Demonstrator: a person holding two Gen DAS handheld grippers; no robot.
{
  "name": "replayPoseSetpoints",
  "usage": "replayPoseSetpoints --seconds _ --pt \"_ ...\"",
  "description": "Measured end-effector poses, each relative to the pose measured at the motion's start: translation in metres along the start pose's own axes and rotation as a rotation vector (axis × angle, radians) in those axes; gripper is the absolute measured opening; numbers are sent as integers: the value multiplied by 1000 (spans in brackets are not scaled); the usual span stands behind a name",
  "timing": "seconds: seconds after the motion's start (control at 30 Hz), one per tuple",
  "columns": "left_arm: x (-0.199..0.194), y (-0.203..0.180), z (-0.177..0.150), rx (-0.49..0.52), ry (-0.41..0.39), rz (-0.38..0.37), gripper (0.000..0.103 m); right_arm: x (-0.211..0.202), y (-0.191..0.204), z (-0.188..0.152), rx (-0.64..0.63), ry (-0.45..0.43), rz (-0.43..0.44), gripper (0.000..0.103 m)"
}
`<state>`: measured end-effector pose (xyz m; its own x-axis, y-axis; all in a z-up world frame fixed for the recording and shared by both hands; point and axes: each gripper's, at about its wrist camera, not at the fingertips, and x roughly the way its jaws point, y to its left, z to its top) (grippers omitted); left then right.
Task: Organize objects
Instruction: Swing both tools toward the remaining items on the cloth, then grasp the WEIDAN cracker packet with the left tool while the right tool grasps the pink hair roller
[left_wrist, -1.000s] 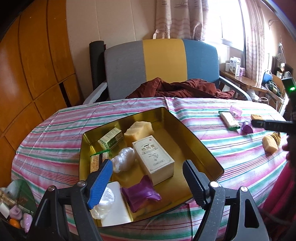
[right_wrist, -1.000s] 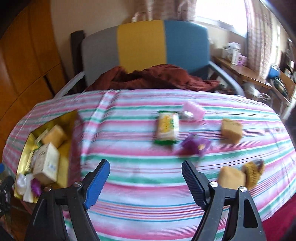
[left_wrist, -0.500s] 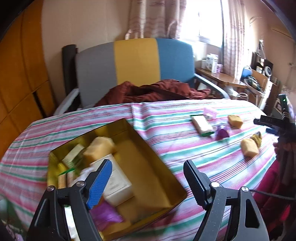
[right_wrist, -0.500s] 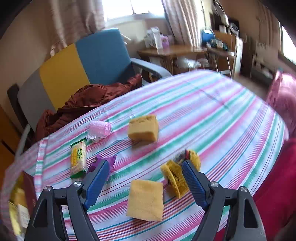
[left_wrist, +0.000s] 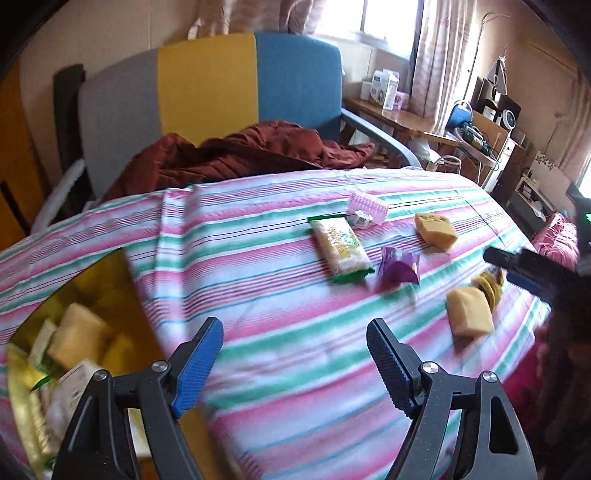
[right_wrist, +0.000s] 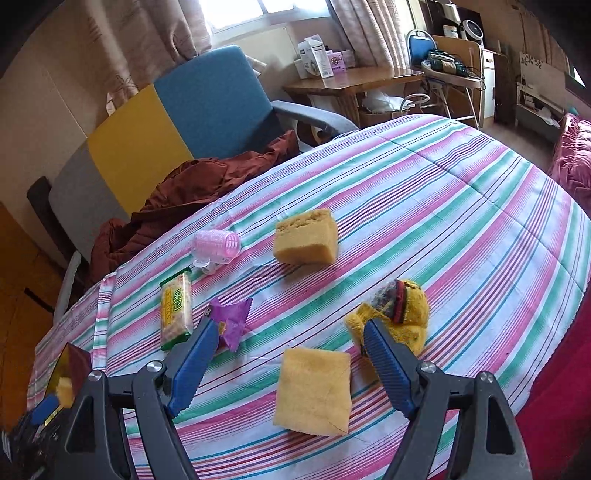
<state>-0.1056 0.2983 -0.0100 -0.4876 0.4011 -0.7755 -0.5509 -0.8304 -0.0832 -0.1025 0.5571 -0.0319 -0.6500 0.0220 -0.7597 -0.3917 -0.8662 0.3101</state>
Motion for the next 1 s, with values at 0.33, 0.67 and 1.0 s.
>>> replayPoseSetpoints --seconds 0.33,0.67,1.0 --pt "95 -34 53 18 87 -36 81 7 15 -3 -65 32 39 82" --pt "174 -48 74 34 161 5 81 14 18 -5 -72 75 77 82" --pt "154 -24 41 -44 127 23 48 15 21 -5 -77 78 47 82"
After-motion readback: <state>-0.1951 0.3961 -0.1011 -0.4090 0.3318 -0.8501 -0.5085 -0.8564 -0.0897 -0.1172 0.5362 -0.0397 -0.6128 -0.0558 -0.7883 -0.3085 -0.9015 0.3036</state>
